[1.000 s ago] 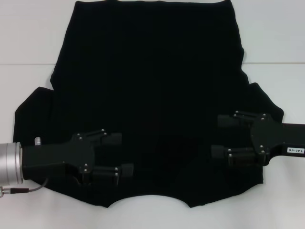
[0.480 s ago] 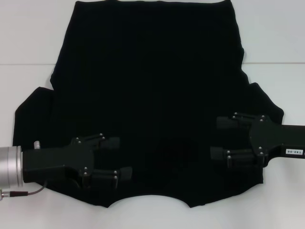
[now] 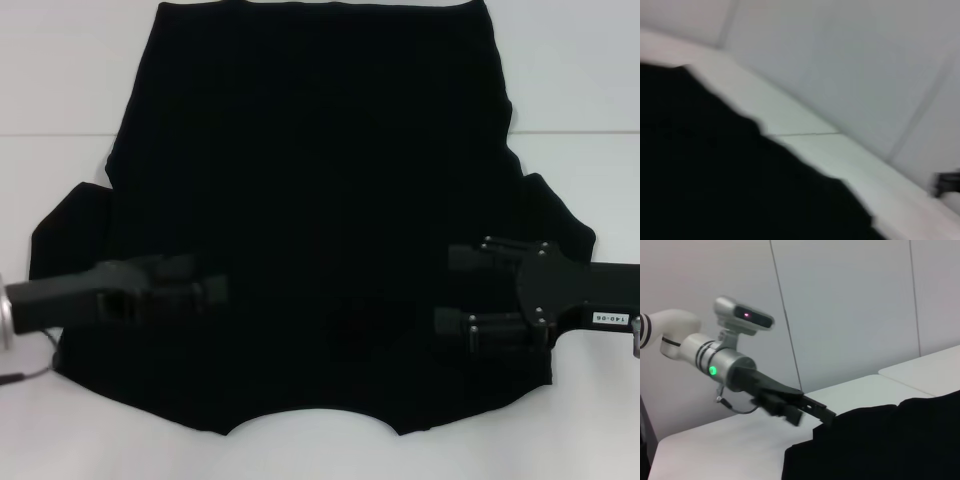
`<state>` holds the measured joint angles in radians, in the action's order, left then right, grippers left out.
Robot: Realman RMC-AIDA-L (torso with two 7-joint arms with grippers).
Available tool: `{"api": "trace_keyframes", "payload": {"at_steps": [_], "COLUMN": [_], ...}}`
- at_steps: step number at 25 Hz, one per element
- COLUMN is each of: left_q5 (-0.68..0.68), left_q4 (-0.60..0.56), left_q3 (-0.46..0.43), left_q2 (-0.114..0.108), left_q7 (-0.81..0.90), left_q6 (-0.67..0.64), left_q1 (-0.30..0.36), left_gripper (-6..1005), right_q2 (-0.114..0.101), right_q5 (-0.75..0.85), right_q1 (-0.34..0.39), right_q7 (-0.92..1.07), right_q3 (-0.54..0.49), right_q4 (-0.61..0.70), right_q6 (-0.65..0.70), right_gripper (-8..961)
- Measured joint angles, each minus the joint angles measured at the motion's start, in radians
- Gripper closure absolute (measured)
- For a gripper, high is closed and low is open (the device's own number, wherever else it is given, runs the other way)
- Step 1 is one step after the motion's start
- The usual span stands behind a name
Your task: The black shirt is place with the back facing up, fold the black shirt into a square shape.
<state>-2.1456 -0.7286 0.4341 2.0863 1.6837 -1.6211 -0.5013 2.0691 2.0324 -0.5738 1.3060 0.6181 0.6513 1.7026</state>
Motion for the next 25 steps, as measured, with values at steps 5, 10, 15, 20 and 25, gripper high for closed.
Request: {"api": "trace_keyframes", "payload": {"at_steps": [5,10,15,20,25], "left_q5": [-0.094,-0.176,-0.293,-0.361,-0.372], "left_q4": [-0.087,-0.144,-0.176,-0.178,-0.179], "left_q3": [-0.01,-0.011,-0.004,0.0,0.01], "left_q2": [-0.017,-0.028,-0.035,-0.039,-0.039], "left_q7": [0.245,0.352,0.491,0.57,0.587], "left_q6": [0.12,0.162,0.275,0.337,0.369], "left_q1": [0.002,-0.003,-0.024,-0.045,-0.049], "left_gripper": [53,53,52,52,53], "right_q2": [0.006,0.015,0.016,0.017,0.017], "right_q5": [0.0,-0.001,-0.001,-0.002,-0.002], "right_q1": [-0.008,-0.018,-0.025,-0.029,-0.029], "right_q7": [0.01,0.017,0.036,0.039,0.039], "right_q3": [0.0,-0.006,-0.001,0.0,-0.005], "right_q4": [-0.002,-0.002,-0.004,-0.009,-0.015], "right_q6": [-0.003,-0.011,-0.026,-0.03,-0.031], "right_gripper": [32,33,33,34,35]}}
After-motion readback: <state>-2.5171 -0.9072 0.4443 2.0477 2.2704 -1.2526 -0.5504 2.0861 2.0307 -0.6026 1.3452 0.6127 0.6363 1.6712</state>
